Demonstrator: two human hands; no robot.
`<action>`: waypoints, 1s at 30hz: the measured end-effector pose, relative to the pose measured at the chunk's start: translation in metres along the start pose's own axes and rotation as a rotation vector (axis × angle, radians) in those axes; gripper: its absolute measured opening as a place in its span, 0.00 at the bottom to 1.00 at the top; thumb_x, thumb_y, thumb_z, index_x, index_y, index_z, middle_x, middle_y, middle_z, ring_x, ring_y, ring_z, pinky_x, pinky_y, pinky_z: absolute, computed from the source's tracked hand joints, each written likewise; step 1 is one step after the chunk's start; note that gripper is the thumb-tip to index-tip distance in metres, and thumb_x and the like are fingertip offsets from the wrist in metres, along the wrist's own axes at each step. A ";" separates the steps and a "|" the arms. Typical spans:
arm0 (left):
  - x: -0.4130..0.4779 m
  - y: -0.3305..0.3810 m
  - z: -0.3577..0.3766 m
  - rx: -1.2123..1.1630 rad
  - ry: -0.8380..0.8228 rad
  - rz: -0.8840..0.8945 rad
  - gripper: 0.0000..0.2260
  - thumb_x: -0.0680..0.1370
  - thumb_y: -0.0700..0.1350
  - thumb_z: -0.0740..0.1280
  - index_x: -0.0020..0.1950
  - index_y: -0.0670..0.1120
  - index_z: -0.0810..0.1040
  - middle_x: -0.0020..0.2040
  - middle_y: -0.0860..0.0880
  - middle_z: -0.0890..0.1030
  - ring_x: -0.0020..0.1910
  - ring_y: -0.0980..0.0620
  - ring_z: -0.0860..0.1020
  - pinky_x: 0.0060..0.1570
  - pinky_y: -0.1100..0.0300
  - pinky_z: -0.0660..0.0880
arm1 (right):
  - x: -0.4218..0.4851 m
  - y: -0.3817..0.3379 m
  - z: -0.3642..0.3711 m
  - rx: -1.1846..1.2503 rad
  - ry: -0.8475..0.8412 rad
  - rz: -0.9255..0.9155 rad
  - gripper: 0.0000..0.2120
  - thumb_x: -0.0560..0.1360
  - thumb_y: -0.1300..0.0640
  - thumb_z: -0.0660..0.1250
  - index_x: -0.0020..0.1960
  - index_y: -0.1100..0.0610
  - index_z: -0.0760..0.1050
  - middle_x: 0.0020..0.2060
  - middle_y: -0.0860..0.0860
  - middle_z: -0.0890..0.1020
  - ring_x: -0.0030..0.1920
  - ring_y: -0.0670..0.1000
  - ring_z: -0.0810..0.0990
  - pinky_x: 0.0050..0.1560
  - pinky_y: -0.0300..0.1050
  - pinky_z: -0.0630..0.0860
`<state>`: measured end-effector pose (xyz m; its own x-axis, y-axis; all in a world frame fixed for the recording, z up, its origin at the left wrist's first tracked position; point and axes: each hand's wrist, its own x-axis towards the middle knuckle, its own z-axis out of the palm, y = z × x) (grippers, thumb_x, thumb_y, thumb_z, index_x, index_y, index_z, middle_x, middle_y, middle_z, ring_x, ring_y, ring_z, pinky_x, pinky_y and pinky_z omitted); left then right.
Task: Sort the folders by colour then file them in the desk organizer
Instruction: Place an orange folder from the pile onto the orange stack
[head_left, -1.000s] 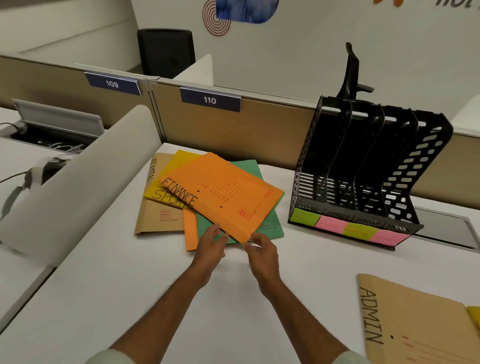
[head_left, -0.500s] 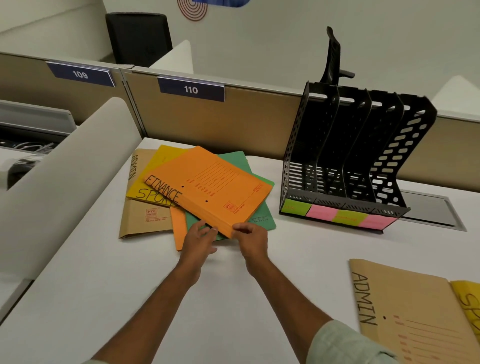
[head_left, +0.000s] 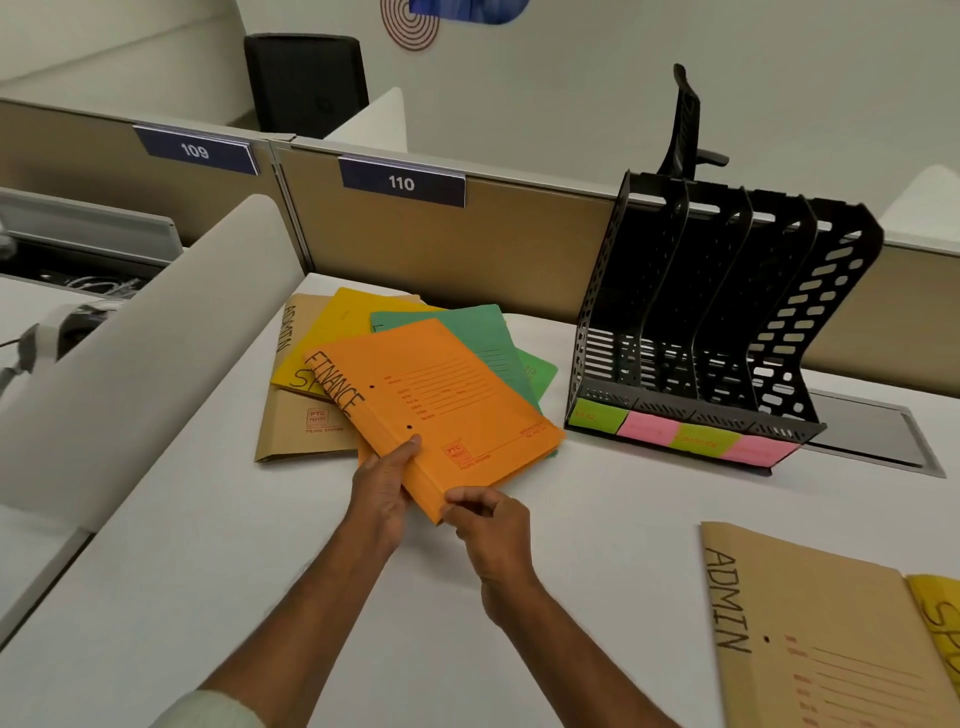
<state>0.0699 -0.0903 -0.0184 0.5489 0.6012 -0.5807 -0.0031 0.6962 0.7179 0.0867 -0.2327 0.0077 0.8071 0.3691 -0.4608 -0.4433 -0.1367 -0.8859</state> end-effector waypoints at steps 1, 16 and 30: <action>-0.003 -0.001 -0.001 0.001 0.002 0.006 0.23 0.76 0.38 0.72 0.69 0.49 0.73 0.59 0.44 0.82 0.58 0.41 0.80 0.54 0.45 0.79 | -0.005 0.002 -0.002 -0.002 -0.009 0.001 0.07 0.70 0.65 0.74 0.45 0.54 0.84 0.41 0.49 0.86 0.42 0.45 0.83 0.39 0.34 0.76; -0.089 -0.038 -0.053 0.100 0.052 0.001 0.15 0.75 0.38 0.72 0.60 0.49 0.79 0.55 0.45 0.84 0.54 0.41 0.82 0.44 0.47 0.81 | -0.066 0.015 -0.101 -0.290 0.009 -0.347 0.06 0.76 0.52 0.72 0.41 0.52 0.82 0.36 0.49 0.84 0.38 0.48 0.82 0.39 0.36 0.77; -0.188 -0.084 -0.080 0.273 -0.209 -0.154 0.22 0.73 0.44 0.74 0.66 0.48 0.76 0.57 0.40 0.84 0.53 0.35 0.84 0.45 0.39 0.81 | -0.081 0.045 -0.202 -0.445 0.133 -0.096 0.23 0.78 0.49 0.69 0.69 0.53 0.68 0.62 0.53 0.77 0.55 0.53 0.78 0.50 0.45 0.73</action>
<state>-0.0999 -0.2303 -0.0001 0.6844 0.3851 -0.6192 0.3005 0.6247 0.7207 0.0806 -0.4548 -0.0061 0.8918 0.2827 -0.3533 -0.1779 -0.4990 -0.8481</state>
